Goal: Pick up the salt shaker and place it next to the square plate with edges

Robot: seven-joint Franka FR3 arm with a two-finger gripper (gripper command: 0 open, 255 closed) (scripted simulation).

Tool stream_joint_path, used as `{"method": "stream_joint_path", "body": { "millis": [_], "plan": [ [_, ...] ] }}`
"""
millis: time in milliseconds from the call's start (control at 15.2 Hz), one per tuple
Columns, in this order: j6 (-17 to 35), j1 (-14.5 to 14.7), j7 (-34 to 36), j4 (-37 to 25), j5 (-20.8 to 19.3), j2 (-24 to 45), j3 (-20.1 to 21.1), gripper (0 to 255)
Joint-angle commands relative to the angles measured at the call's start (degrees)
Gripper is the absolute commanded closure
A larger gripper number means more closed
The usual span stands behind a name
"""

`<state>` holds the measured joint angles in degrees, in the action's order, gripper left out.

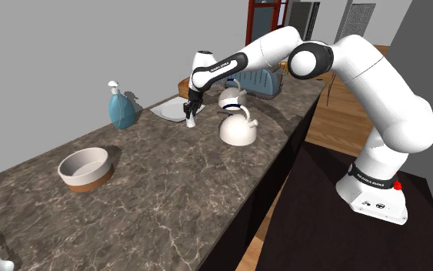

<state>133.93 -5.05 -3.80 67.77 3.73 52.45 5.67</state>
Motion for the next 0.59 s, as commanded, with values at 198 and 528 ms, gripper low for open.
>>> {"method": "stream_joint_path", "body": {
  "millis": [198, 528],
  "plan": [
    [0.0, 0.0, 0.0, 0.0, 0.0, 0.0, 0.0, 0],
    [-1.1, -0.4, -0.1, 2.5, 0.2, -3.6, 0.1, 0]
  ]
}}
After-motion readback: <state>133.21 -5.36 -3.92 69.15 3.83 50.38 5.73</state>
